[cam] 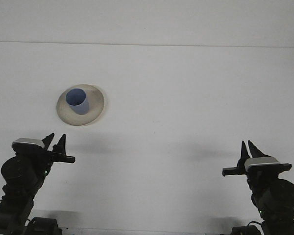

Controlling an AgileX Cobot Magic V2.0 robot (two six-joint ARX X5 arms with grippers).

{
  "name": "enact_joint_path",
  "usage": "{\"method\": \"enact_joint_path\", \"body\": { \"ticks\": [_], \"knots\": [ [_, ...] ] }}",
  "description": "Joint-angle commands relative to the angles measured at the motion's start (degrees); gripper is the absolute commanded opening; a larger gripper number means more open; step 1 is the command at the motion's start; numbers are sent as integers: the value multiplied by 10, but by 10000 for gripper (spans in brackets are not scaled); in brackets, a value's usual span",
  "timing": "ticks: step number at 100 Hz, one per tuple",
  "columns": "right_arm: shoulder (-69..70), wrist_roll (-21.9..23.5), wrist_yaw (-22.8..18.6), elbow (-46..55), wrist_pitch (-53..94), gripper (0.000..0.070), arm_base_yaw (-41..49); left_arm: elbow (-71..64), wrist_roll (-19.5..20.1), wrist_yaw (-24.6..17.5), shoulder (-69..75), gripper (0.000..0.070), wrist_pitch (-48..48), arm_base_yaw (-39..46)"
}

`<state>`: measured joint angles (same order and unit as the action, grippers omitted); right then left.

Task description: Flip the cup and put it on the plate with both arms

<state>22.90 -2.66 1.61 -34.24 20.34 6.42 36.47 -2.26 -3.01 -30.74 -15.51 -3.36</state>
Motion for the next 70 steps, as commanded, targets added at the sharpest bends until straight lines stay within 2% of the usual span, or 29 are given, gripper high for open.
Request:
{"method": "enact_joint_path", "body": {
  "ticks": [1,70],
  "knots": [
    [0,-3,1,-3,-6,0,1,6,5,-1,-2,0,5,-1],
    [0,-4,0,-3,-6,0,1,6,4,-1,14,10,6,-1]
  ]
}}
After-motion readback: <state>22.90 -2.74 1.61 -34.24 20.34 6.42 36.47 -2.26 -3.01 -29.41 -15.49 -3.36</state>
